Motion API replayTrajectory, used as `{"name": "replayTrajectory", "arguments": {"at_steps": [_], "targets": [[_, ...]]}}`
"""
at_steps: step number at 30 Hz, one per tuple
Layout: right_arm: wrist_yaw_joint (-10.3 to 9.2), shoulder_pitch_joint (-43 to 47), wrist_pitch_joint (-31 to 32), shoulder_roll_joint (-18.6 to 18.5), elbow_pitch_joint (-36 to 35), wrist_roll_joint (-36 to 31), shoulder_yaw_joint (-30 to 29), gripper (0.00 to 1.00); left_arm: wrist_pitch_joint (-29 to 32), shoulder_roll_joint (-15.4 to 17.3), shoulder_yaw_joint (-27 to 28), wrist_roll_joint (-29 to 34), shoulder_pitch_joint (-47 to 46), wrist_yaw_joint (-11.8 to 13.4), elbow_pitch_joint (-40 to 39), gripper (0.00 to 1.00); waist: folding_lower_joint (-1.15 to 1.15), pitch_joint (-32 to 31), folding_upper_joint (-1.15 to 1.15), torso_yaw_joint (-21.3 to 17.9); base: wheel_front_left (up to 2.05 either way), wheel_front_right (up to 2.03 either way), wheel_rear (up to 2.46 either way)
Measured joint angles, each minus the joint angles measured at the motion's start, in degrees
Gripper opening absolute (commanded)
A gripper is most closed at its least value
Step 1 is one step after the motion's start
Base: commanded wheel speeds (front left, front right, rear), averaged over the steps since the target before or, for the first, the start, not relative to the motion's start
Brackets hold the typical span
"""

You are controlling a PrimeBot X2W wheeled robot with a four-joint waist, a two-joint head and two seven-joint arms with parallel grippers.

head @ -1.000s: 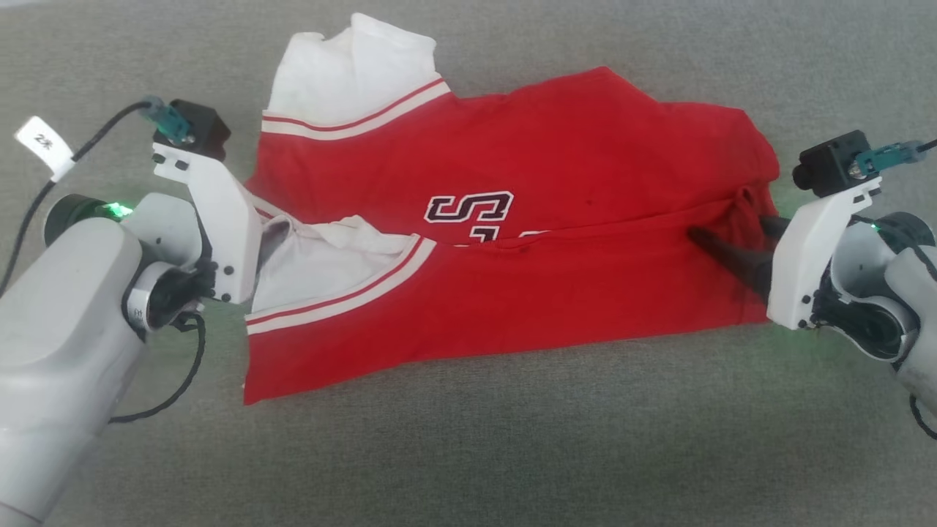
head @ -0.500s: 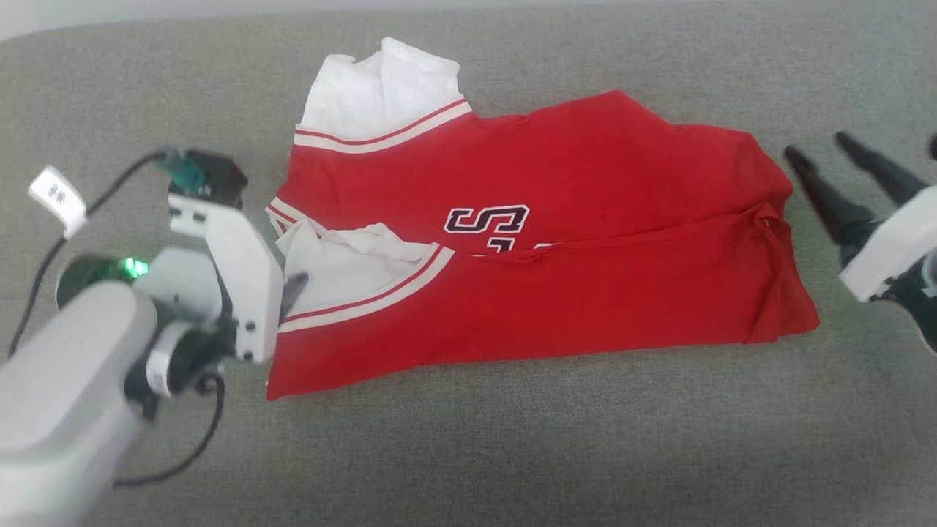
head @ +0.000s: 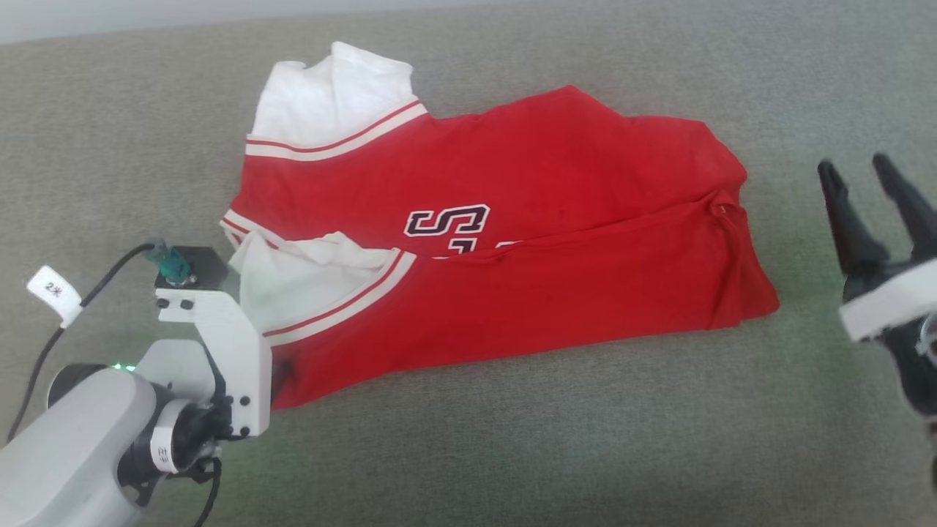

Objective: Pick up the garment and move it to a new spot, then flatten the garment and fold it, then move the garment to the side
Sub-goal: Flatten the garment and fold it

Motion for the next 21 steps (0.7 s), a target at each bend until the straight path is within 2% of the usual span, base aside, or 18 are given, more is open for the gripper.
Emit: {"name": "replayTrajectory", "arguments": {"at_steps": [4, 5, 6, 14, 21], "targets": [[-0.01, 4.89, 1.45, 3.21, -3.44, -2.93, -5.06, 1.00, 0.08, -0.34, 0.52, -0.90, 0.75, 1.10, 1.19, 1.00, 0.00, 0.56, 0.00, -0.96, 0.00, 0.00, 0.00], [-0.01, 5.93, 2.44, 3.87, -4.23, -3.74, -5.91, 1.00, 0.10, -0.41, 0.58, -0.99, 0.86, 1.09, 1.53, 0.96, 0.00, 0.71, 0.00, -1.15, 0.00, 0.00, 0.00], [-0.01, 6.97, 3.79, 4.58, -5.30, -3.88, -6.76, 1.00, 0.13, -0.51, 0.62, -1.22, 0.89, 0.70, 1.80, 0.00, 0.00, 0.86, 0.00, -1.29, 0.00, 0.00, 0.00], [-0.01, 11.73, 16.94, 7.55, -10.69, -4.59, -9.73, 1.00, -1.21, -1.67, 0.87, -1.29, -0.06, -1.75, 4.33, 0.00, -0.01, 1.60, 0.00, -1.15, 0.00, 0.00, 0.00], [-0.02, 12.53, 28.44, 8.04, -11.61, -4.63, -10.37, 1.00, -2.14, -3.31, 0.48, -1.29, -1.29, -3.31, 5.42, 0.00, 0.00, 1.90, 0.00, 0.44, 0.00, 0.00, 0.00]]}}
